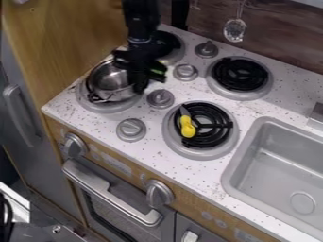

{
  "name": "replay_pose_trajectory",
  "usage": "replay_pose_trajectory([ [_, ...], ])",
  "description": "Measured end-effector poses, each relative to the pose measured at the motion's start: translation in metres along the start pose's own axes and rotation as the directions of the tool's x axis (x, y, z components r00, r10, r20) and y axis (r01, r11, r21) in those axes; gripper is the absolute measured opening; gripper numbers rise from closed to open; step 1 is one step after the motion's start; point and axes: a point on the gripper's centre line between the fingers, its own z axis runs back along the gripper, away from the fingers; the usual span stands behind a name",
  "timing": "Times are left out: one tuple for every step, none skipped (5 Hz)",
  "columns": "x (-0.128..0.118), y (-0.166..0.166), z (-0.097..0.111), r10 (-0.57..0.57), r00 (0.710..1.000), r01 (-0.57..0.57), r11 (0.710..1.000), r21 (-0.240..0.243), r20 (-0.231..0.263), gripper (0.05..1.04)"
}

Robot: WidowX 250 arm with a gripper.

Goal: Moved the silver pot to the upper right burner

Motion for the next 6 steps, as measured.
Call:
replay_pose_trajectory([
  [-0.005,-0.047,0.030,-0.129,0.989,0.129,0.992,0.013,0.069,0.071],
  [-0.009,-0.094,0.034,-0.259,0.960,0.260,0.966,0.012,0.101,0.071],
  [-0.002,-0.138,0.039,-0.355,0.925,0.356,0.934,0.020,0.136,0.071],
  [0.008,-0.165,0.023,-0.424,0.896,0.425,0.905,0.028,0.131,0.071],
  [0.034,-0.171,0.017,-0.452,0.881,0.447,0.892,0.069,0.142,0.071],
  [0.054,-0.179,0.010,-0.452,0.878,0.451,0.891,0.041,0.158,0.071],
])
